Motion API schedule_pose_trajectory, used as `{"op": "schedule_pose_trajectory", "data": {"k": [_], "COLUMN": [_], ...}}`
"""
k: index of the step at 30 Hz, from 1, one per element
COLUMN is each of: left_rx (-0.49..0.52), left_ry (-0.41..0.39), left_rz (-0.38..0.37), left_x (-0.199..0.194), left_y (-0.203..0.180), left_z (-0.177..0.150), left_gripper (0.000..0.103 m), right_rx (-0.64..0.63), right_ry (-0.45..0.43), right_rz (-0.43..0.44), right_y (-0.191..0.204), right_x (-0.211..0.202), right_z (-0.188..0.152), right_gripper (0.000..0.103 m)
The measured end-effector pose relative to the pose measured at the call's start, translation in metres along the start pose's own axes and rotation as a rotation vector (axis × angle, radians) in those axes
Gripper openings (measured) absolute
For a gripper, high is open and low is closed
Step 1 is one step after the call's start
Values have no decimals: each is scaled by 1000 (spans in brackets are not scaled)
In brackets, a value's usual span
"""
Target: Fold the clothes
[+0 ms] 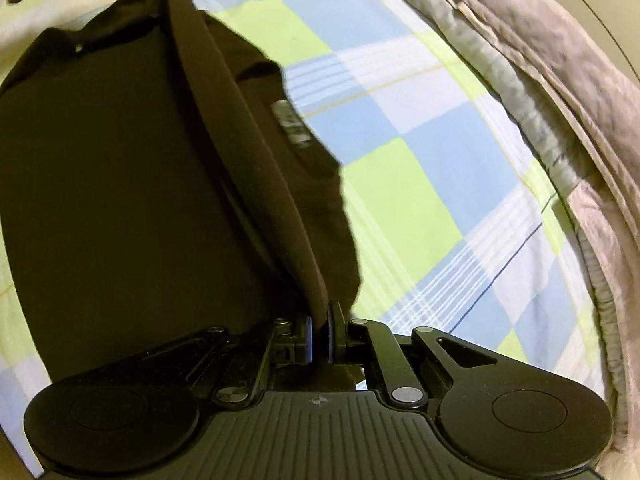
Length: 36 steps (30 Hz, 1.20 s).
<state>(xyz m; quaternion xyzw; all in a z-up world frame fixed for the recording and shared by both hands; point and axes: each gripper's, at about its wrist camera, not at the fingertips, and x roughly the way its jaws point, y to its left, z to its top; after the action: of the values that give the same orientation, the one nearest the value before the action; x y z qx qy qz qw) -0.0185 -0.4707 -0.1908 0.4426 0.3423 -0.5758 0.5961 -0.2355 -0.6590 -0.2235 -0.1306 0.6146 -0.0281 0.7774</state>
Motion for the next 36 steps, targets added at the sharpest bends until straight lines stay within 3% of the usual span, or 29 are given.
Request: {"op": "schedule_pose_trajectory", "data": {"k": [8, 13, 14, 15, 16, 20, 25, 32, 36], "left_rx": [-54, -125, -149, -176, -210, -353, -512, -381, -202], "left_ry": [66, 102, 89, 76, 61, 6, -39, -32, 44], "left_rz": [-34, 21, 24, 28, 34, 80, 81, -44, 59], "left_x": [52, 70, 66, 61, 54, 24, -8, 13, 44], "left_y": [29, 46, 50, 55, 60, 78, 72, -20, -59], "left_z": [15, 13, 12, 12, 11, 1, -21, -23, -17], "left_gripper": [9, 35, 40, 45, 48, 47, 49, 57, 56], "right_rx": [54, 175, 208, 242, 286, 524, 755, 856, 910], "right_ry": [42, 22, 8, -10, -34, -111, -138, -112, -124], "right_rz": [77, 133, 119, 88, 52, -53, -33, 57, 77], "right_y": [-38, -56, -59, -62, -66, -87, -89, -48, -37], "right_x": [52, 77, 77, 75, 70, 42, 19, 30, 37], "right_z": [3, -2, -5, -7, -11, -34, -64, -76, -77], "right_gripper": [5, 6, 16, 41, 49, 51, 51, 51, 51]}}
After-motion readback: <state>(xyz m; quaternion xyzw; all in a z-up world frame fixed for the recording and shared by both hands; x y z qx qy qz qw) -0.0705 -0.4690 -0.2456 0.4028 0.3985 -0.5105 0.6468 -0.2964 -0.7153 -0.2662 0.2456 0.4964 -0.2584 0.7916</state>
